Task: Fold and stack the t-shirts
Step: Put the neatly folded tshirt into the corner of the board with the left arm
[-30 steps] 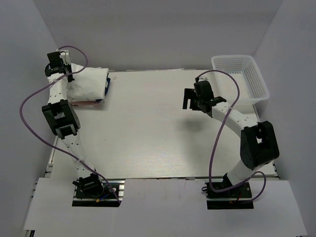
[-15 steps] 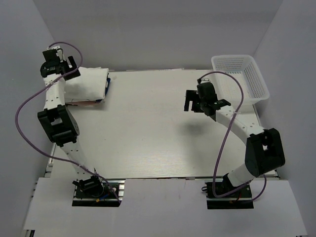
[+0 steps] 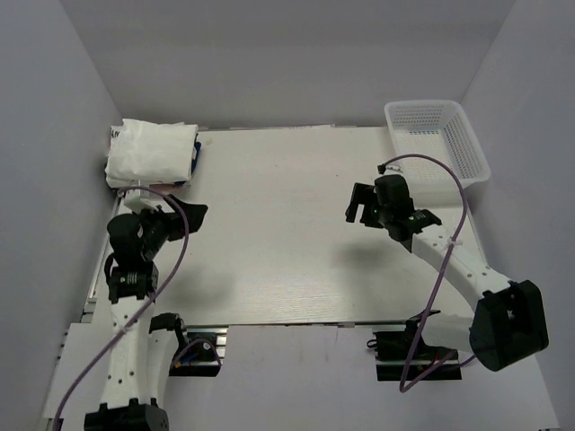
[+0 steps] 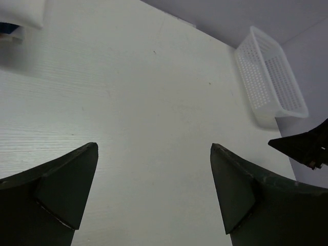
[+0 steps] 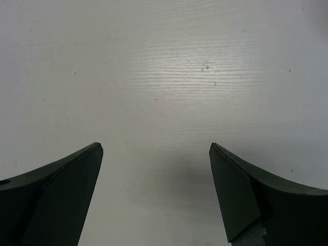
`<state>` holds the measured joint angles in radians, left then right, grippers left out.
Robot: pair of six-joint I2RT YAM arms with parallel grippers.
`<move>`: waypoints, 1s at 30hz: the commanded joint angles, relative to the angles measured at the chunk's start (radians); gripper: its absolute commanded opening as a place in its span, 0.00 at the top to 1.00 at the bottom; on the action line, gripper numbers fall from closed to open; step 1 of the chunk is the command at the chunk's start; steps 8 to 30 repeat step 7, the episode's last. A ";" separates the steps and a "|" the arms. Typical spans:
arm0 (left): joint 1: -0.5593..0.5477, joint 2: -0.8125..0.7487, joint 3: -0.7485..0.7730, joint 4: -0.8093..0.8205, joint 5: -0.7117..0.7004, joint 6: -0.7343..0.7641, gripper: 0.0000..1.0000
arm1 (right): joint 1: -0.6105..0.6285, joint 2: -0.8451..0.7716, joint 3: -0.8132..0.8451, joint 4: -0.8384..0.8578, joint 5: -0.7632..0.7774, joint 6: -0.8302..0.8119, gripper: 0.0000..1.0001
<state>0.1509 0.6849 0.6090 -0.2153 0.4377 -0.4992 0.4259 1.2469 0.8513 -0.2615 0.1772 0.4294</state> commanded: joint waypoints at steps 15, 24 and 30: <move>0.004 -0.133 -0.061 -0.047 0.048 -0.055 0.00 | 0.001 -0.201 -0.135 0.057 0.016 0.054 0.10; 0.004 -0.133 -0.061 -0.047 0.048 -0.055 0.00 | 0.001 -0.201 -0.135 0.057 0.016 0.054 0.10; 0.004 -0.133 -0.061 -0.047 0.048 -0.055 0.00 | 0.001 -0.201 -0.135 0.057 0.016 0.054 0.10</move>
